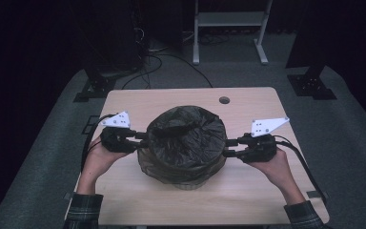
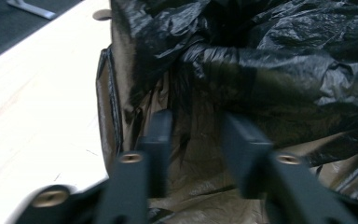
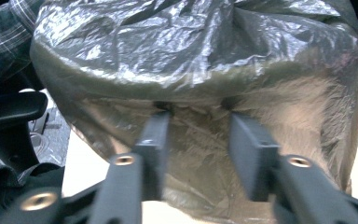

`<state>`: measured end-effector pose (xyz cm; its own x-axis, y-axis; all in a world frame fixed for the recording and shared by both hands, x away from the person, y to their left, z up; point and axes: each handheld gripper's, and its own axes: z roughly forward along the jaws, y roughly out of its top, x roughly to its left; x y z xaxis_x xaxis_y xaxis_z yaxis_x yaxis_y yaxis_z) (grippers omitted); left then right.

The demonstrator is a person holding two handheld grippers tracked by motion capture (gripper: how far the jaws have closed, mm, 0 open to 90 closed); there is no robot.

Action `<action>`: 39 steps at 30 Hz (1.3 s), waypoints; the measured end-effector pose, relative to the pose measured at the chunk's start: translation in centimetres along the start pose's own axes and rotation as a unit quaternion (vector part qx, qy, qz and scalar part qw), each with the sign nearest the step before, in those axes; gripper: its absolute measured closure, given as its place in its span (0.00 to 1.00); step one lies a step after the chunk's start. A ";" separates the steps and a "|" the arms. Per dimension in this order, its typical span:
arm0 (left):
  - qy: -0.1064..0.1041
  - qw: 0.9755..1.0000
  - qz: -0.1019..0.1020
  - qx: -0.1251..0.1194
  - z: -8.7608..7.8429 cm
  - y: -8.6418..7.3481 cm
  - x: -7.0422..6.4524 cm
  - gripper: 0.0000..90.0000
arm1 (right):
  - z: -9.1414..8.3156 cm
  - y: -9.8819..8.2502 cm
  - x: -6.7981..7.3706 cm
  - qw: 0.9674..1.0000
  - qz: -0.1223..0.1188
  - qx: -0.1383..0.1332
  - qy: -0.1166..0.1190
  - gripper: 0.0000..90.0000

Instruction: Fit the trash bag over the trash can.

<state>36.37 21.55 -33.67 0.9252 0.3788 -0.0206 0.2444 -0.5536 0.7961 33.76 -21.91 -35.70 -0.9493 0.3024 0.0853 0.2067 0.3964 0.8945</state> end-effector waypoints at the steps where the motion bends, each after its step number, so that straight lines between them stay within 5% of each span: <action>1: 0.000 1.000 0.002 0.001 0.0 0.1 0.0 0.90 | 0.0 0.1 0.0 1.000 -0.002 0.001 0.004 0.83; 3: 0.003 1.000 -0.002 0.001 0.1 0.2 0.0 1.00 | 0.1 0.2 0.2 1.000 -0.007 0.004 0.001 0.94; 5: 0.005 1.000 -0.004 0.007 0.1 0.4 0.0 1.00 | 0.1 0.2 0.3 1.000 -0.010 0.003 -0.001 1.00; 20: 0.013 0.997 -0.035 0.070 2.1 -1.5 0.9 1.00 | 2.4 -1.7 -0.2 0.998 0.012 0.066 -0.003 1.00; 30: 0.001 0.993 -0.045 0.111 4.0 -3.0 1.0 1.00 | 4.7 -4.7 -1.2 0.992 0.033 0.123 -0.011 1.00; 37: 0.007 0.993 -0.043 0.114 4.1 -3.1 1.0 1.00 | 4.2 -4.7 -1.2 0.993 0.033 0.109 -0.014 1.00; 38: 0.006 0.993 -0.044 0.112 4.0 -3.0 1.0 1.00 | 3.7 -4.5 -1.2 0.994 0.032 0.101 -0.014 0.98; 39: 0.006 0.993 -0.043 0.113 3.9 -3.0 1.0 1.00 | 3.3 -4.3 -1.2 0.995 0.032 0.093 -0.017 0.84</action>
<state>37.72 20.68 -38.47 0.8951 0.4395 -0.0752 0.3826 -0.6703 0.6359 34.79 -21.18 -41.11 -0.9251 0.3597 0.1213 0.3089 0.5275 0.7914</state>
